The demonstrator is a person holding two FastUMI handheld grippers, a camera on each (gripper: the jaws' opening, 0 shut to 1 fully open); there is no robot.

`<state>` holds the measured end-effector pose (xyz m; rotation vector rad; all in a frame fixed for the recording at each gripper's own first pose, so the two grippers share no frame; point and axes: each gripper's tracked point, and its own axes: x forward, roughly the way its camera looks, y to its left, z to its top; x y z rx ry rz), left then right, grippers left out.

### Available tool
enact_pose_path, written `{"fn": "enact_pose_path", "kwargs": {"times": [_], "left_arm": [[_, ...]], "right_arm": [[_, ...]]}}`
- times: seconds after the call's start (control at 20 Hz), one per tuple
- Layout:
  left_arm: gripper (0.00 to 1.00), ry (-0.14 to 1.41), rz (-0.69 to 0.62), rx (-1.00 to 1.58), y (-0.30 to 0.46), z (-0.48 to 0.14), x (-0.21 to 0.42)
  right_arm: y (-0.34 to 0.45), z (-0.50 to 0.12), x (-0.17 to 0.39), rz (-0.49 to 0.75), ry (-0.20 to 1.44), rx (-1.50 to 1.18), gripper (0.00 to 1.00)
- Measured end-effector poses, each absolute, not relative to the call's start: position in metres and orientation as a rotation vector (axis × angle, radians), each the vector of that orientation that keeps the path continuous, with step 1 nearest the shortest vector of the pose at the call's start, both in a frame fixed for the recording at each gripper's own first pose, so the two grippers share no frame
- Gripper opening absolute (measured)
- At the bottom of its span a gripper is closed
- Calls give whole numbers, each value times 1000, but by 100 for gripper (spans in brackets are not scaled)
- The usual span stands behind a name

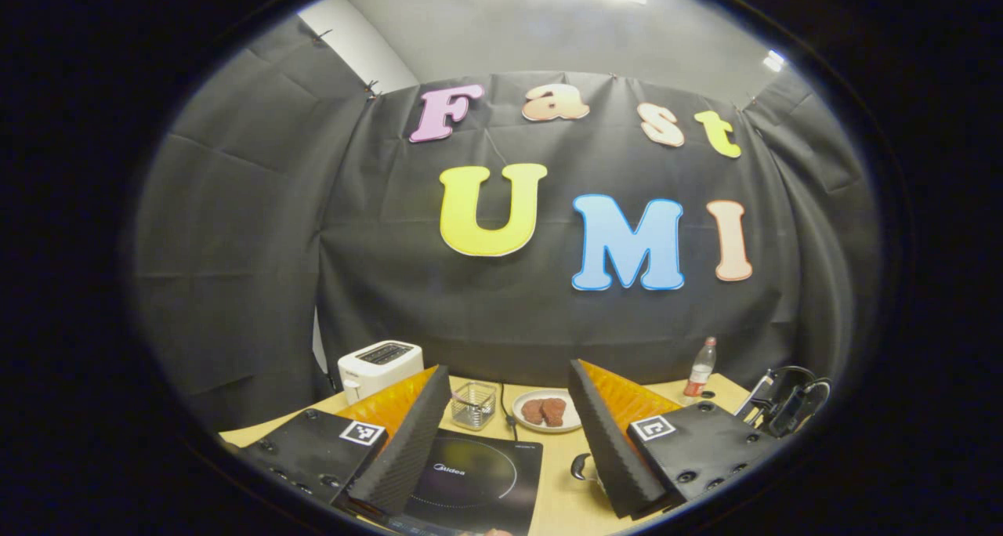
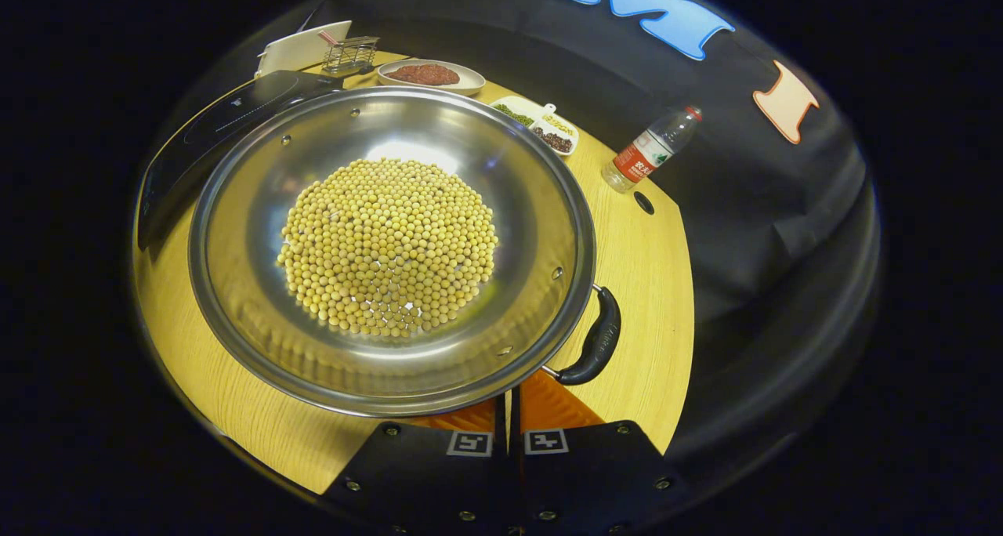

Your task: First push the handle of the pot to place it horizontally, then grasp the pot with both hands and set it on the induction cooktop.

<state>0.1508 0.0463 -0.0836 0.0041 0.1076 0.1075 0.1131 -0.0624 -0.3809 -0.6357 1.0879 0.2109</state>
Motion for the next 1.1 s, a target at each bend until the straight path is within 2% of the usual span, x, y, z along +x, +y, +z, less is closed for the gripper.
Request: {"fn": "enact_pose_path", "kwargs": {"times": [0.4,0.6,0.65,0.7,0.75,0.8,0.85,0.9,0.95,1.0,1.1], "left_arm": [[100,132,101,3,47,-95,164],[98,140,68,-2,43,-105,180],[98,143,57,-6,42,-106,185],[98,148,44,-10,40,-109,190],[98,153,31,-12,38,-114,196],[98,157,16,-15,36,-116,202],[98,163,0,-18,33,-120,208],[93,169,-18,-20,30,-123,214],[93,176,-40,-22,26,-126,218],[100,183,-63,-24,21,-129,224],[100,191,-104,-26,11,-135,232]], "right_arm": [[-65,-379,135,149,1061,-595,3],[-76,-372,137,74,1047,-539,10],[-80,-366,135,52,1042,-526,28],[-82,-364,134,32,1036,-508,37],[-86,-358,133,6,1024,-494,52],[-92,-352,133,-24,1011,-483,59],[-95,-345,133,-54,991,-459,78],[-95,-337,134,-86,969,-414,86],[-95,-327,134,-114,950,-374,96],[-95,-321,137,-142,920,-326,98],[-92,-304,144,-178,847,-241,98]]}}
